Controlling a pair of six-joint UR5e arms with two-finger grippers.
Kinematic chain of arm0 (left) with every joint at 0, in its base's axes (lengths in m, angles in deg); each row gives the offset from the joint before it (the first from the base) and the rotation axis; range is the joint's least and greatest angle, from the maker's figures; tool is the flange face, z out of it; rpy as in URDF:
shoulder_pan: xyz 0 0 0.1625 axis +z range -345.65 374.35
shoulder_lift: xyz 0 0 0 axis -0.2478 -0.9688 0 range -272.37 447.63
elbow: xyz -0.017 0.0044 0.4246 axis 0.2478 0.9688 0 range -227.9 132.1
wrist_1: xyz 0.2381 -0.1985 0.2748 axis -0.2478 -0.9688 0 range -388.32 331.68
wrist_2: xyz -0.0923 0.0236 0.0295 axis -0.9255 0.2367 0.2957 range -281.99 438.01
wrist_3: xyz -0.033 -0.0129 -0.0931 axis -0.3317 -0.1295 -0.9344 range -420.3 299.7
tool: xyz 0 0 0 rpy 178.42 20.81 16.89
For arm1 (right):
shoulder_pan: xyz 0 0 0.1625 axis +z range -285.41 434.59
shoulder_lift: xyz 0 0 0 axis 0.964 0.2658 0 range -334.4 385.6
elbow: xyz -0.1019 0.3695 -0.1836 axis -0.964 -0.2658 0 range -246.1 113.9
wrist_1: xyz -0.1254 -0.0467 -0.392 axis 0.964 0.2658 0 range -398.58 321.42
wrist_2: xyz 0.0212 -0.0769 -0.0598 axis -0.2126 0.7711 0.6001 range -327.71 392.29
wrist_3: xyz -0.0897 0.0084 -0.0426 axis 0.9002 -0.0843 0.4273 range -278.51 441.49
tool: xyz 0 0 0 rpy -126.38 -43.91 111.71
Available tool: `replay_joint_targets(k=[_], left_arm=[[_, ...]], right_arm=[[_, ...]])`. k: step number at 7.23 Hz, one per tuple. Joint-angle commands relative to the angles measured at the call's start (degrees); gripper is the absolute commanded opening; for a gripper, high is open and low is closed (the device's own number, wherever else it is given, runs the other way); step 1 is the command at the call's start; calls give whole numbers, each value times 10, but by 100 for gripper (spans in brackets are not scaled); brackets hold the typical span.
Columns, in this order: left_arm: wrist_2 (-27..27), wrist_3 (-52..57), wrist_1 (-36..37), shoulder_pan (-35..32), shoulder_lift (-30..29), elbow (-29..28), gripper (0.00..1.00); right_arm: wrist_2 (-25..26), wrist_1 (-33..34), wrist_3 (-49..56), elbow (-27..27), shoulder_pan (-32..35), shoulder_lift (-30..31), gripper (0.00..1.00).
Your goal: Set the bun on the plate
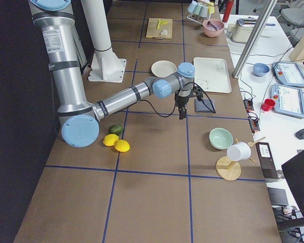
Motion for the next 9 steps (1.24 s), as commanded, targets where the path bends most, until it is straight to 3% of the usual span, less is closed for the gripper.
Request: replay_joint_targets(k=[1,2,4,6,7,9], left_arm=[[2,0,-1,1,-6,-1,100],[1,1,-15,1,-9,1,100],[1,-2,-146,10,-12,-9,100],[-7,-6,-173,27,-7,1,100],[-4,-63,-210,77,-5,14,100],[27,-283,-276,186,-3,40,100]], right_arm=[[-21,2,170,-1,111,95,100],[-22,15,203,-3,147,110,100],[-22,40,199,3,166,112,100],[-22,38,192,2,166,109,100],[-26,38,191,2,166,109,100],[-26,38,182,1,166,109,100]])
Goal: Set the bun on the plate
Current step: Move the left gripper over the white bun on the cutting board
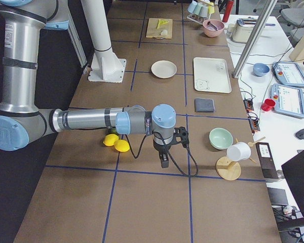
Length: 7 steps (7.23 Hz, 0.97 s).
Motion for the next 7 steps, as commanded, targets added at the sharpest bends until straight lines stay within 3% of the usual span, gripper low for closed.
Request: replay_joint_targets(k=[1,2,3,7], left_arm=[[61,-226,-49,121,2,37,100],[107,-311,-50,178,6,54,100],[112,-369,-64,214,9,54,100],[120,-400,-83,288,9,39,100]], right_arm=[[-1,0,-4,0,0,0,100],[-2,0,-4,0,0,1,100],[-2,0,-5,0,0,2,100],[-2,0,-3,-2,0,3,100]])
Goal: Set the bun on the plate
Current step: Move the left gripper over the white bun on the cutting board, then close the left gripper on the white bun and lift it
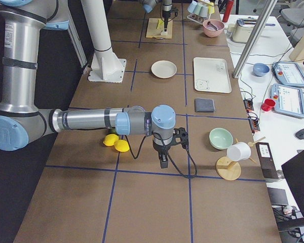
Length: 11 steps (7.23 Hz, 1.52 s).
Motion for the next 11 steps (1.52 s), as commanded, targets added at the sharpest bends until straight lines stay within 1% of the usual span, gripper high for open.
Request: replay_joint_targets(k=[1,2,3,4,6,7,8,9,10,11], left_arm=[[5,-4,-4,21,-1,-5,81],[5,-4,-3,21,-1,-6,53],[6,-4,-3,21,-1,-5,39],[6,-5,-2,22,-4,-4,39],[6,-6,1,21,-12,20,33],[6,-9,5,21,-30,35,33],[7,-44,5,21,-59,35,33],[7,-102,30,27,-110,36,33],[15,-151,96,60,-182,36,33],[75,-200,164,122,-247,33,33]], right_arm=[[0,0,0,-1,0,1,100],[0,0,0,0,0,1,100],[-1,0,0,0,0,1,100],[-3,0,0,1,0,1,100],[-4,0,0,2,0,1,100],[-8,-1,-1,3,0,1,100],[-15,-1,0,3,0,1,100],[-16,-1,0,3,0,2,100],[-15,-1,0,3,0,2,100],[-15,-1,0,3,0,2,100]])
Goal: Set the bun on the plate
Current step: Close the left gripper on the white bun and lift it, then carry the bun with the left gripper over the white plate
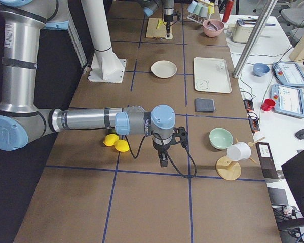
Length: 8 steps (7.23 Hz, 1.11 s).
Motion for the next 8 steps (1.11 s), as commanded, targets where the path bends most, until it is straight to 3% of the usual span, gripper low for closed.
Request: replay_joint_targets(k=[1,4,6,7,8], left_arm=[[94,-101,116,108,-145,-21,33],[150,-194,119,165,-299,-146,34],[150,-194,112,174,-342,-212,39],[150,-191,112,174,-340,-213,53],[151,-188,112,175,-336,-215,93]], right_arm=[[0,0,0,0,0,0,100],[0,0,0,-3,0,0,100],[0,0,0,-3,0,0,100],[0,0,0,-3,0,0,100],[0,0,0,-3,0,0,100]])
